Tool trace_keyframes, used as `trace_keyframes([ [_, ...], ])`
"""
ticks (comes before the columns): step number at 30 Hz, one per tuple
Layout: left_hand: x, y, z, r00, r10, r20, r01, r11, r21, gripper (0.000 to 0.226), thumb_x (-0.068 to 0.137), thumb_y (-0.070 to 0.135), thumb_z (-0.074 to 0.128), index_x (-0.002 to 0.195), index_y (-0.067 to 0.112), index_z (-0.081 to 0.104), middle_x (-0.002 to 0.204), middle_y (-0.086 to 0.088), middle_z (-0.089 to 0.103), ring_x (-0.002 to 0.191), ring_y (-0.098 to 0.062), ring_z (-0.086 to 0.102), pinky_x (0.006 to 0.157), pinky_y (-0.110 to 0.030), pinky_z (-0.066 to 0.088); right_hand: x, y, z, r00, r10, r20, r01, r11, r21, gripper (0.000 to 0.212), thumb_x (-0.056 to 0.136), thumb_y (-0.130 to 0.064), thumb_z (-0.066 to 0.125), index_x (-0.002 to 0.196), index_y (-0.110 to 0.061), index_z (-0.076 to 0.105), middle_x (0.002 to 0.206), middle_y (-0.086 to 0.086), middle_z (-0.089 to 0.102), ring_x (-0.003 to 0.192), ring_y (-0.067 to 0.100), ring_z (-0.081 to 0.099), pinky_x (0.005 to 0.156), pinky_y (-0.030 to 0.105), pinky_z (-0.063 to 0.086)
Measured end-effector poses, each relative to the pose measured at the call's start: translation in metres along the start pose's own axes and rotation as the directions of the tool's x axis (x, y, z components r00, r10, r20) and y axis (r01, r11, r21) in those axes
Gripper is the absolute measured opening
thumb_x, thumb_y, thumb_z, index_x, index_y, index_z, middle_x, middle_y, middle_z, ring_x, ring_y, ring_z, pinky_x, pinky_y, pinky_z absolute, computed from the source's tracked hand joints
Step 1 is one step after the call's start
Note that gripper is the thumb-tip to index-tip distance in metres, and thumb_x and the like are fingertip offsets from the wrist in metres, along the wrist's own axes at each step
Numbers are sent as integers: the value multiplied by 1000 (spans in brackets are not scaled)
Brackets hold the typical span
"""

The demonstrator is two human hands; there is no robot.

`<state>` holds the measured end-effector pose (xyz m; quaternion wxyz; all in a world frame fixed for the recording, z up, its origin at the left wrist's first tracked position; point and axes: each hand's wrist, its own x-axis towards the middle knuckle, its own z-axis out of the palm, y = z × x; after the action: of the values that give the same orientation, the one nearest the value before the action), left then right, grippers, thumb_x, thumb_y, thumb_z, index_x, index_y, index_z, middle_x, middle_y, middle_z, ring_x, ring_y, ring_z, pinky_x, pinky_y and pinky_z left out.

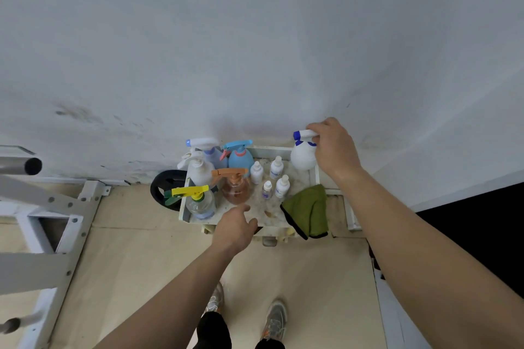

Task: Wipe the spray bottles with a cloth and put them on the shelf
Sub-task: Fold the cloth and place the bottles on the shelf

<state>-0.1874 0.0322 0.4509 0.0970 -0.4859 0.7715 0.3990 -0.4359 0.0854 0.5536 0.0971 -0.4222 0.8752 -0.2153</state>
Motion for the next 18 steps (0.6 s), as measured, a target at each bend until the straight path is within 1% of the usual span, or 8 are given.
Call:
trace_keyframes([
  [3,-13,-2,-14,998,-37,48,37,999,-2,47,96,33,58,139,17,55,142,-2,58,129,-22,54,103,-31,43,-12,-25,-23,998,-55,-14,55,998,4,37,94,3,52,120,-15,71,109,6,55,93,27,57,76,30,39],
  [5,-19,-7,-23,995,-73,73,75,997,-20,44,95,34,59,136,17,59,137,-3,61,122,-23,59,100,-31,47,-20,-42,-35,996,-93,0,93,996,9,34,94,1,53,117,-17,71,105,4,54,92,25,56,76,33,43],
  [7,-23,-13,-33,991,-100,93,106,993,-54,37,93,32,61,126,15,65,126,-6,68,110,-25,65,95,-35,52,-26,-60,-40,991,-125,48,125,992,9,31,95,-2,55,114,-19,72,104,6,55,91,26,56,79,38,48],
  [10,-27,-22,-47,987,-118,106,132,983,-130,14,92,22,61,98,13,70,96,-10,72,86,-25,69,79,-38,57,-37,-83,-30,975,-156,156,160,987,-11,26,93,-5,58,109,-19,73,97,7,55,90,29,56,76,39,47],
  [12,-31,-29,-55,978,-165,125,189,958,-215,10,91,17,57,90,12,66,87,-8,66,75,-24,68,63,-33,52,-44,-95,-13,963,-154,221,162,987,-18,23,91,-6,60,106,-19,73,93,5,54,89,29,57,73,37,45],
  [13,-33,-33,-58,968,-203,147,237,932,-274,13,91,15,56,91,8,67,88,-9,66,73,-23,67,59,-30,48,-48,-98,-3,957,-139,253,147,989,-15,22,91,-6,61,105,-19,72,93,4,54,88,29,57,72,36,44],
  [15,-35,-42,-62,945,-273,182,324,860,-394,20,92,13,54,100,2,69,95,-10,70,70,-23,65,58,-26,46,-55,-102,23,945,-100,313,109,994,-11,18,91,-8,61,100,-19,71,93,5,57,86,29,58,69,35,44],
  [18,-39,-54,-67,910,-365,199,410,710,-572,15,95,10,53,97,3,66,93,-12,68,70,-24,61,59,-27,46,-65,-108,61,922,-80,379,89,996,-8,22,93,-8,62,106,-23,72,97,5,62,87,28,61,72,35,49],
])
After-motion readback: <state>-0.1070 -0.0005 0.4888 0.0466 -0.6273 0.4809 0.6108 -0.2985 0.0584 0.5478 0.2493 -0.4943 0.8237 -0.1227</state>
